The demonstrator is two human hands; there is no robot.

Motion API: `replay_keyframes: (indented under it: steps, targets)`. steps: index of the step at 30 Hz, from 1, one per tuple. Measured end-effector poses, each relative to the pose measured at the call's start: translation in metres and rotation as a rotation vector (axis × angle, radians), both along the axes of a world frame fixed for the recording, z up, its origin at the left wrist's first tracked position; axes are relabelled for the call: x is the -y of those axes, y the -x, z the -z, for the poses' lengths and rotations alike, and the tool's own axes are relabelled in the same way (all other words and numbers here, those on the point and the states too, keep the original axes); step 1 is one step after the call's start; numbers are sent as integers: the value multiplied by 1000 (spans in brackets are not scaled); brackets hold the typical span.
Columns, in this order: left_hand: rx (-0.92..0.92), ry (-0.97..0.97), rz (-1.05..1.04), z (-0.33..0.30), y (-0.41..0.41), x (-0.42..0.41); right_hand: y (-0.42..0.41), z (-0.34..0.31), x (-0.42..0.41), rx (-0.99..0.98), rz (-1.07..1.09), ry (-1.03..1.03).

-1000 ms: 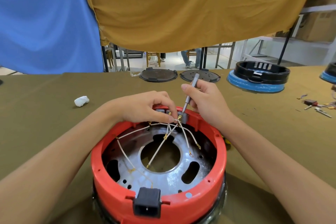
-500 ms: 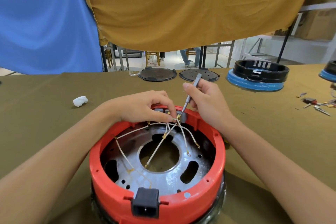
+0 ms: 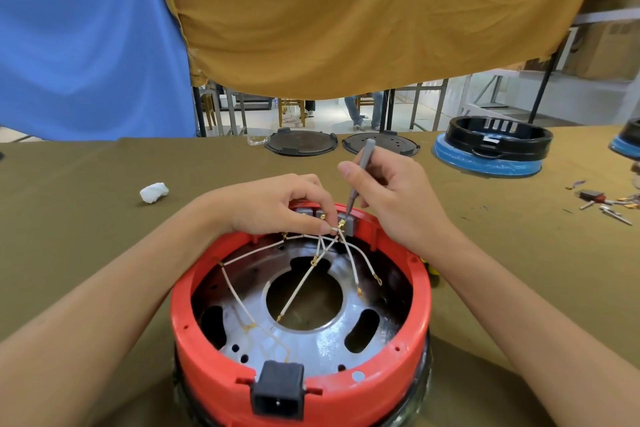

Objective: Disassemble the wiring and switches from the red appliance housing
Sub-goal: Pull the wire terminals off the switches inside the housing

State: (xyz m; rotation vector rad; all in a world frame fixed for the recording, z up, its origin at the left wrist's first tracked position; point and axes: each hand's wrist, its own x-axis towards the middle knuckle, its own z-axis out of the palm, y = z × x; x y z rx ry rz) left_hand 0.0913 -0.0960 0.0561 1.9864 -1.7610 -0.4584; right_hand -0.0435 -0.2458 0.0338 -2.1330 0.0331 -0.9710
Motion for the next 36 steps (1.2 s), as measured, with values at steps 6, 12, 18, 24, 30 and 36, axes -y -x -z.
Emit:
replay_keyframes:
  steps: [6, 12, 18, 24, 30, 36]
  targets:
    - [4, -7, -4, 0, 0, 0, -4, 0, 1, -42, -9, 34]
    - [-2, -7, -1, 0, 0, 0, -11, 3, 9, -103, -39, -223]
    - [-2, -11, -2, 1, -1, 0, -15, 6, 11, -147, -35, -363]
    - [-13, -1, 10, 1, -2, 0, -6, 2, 4, -53, 12, -55]
    - [-16, 13, 11, 2, -2, 1, -3, -3, -1, -64, -18, 332]
    - [-10, 0, 8, 1, 0, 0, -9, 0, 5, -90, -73, -113]
